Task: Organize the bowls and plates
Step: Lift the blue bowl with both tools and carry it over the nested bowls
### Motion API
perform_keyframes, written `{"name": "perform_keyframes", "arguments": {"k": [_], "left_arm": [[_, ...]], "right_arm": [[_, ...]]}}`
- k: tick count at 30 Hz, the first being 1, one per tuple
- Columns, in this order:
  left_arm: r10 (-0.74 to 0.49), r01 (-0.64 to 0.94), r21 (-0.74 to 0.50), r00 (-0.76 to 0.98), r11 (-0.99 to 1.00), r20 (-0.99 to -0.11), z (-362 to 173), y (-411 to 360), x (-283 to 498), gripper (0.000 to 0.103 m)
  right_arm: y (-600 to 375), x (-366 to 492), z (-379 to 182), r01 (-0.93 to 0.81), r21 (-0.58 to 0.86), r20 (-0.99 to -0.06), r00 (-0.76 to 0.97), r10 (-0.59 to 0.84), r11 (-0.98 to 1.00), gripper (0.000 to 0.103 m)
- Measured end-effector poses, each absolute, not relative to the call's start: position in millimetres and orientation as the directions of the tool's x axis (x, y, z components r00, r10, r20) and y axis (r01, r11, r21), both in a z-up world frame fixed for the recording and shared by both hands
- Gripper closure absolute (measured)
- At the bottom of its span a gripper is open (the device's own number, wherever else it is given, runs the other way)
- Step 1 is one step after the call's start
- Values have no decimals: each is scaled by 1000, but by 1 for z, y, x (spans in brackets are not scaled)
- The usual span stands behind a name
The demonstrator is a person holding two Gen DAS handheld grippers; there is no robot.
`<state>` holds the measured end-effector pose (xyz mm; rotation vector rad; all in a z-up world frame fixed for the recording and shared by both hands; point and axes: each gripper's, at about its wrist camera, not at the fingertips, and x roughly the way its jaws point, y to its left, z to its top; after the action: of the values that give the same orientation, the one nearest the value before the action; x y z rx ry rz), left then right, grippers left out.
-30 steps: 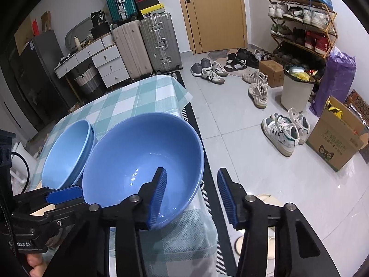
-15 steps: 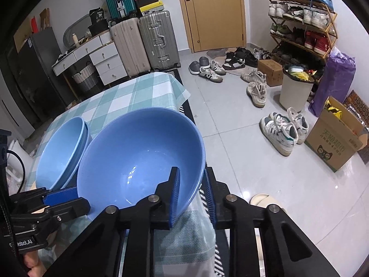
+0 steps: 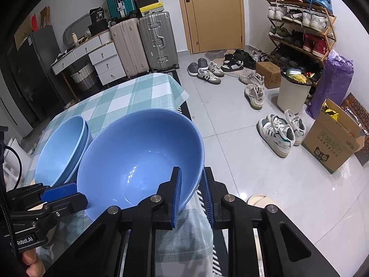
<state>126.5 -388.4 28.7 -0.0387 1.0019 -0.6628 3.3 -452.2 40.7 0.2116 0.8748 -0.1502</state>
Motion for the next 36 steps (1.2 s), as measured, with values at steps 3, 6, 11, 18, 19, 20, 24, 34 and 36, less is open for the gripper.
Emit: {"name": "perform_keyframes", "arguments": {"k": [3,6,11,18,19,20,24,34,36], "left_arm": [[-531,509,-312,369,802,-762,31,-388,125,73],[-536,521,-309,370,796,-759,33,-388,122,74],[-549,527,-323,355,786,-756,30,-389,118,75],[-539,482,-355,325,801,-777,19,-376,119,65],[-537,476,-357,323,804,-779,17,-375,120,63],[-538,472,-360,324,805,-778,16,-375,122,62],[-538,471,-357,337,807,-772,17,-379,124,62],[-527,510,-306,369,804,-766,21,-394,124,66],[-526,511,-304,372,804,-765,22,-394,124,66]], "right_arm": [[-450,1,42,213,116,-770,636,-48,970,84],[-446,-1,44,210,103,-769,637,-56,972,84],[-444,-1,44,204,121,-772,634,-37,971,84],[-447,1,38,216,125,-780,625,-39,968,84],[-446,3,38,217,125,-780,624,-39,968,84],[-447,3,38,217,124,-781,623,-40,968,84],[-448,4,36,216,122,-784,620,-40,969,84],[-445,2,28,215,95,-787,614,-59,972,84],[-444,2,27,216,98,-786,615,-57,971,84]]}}
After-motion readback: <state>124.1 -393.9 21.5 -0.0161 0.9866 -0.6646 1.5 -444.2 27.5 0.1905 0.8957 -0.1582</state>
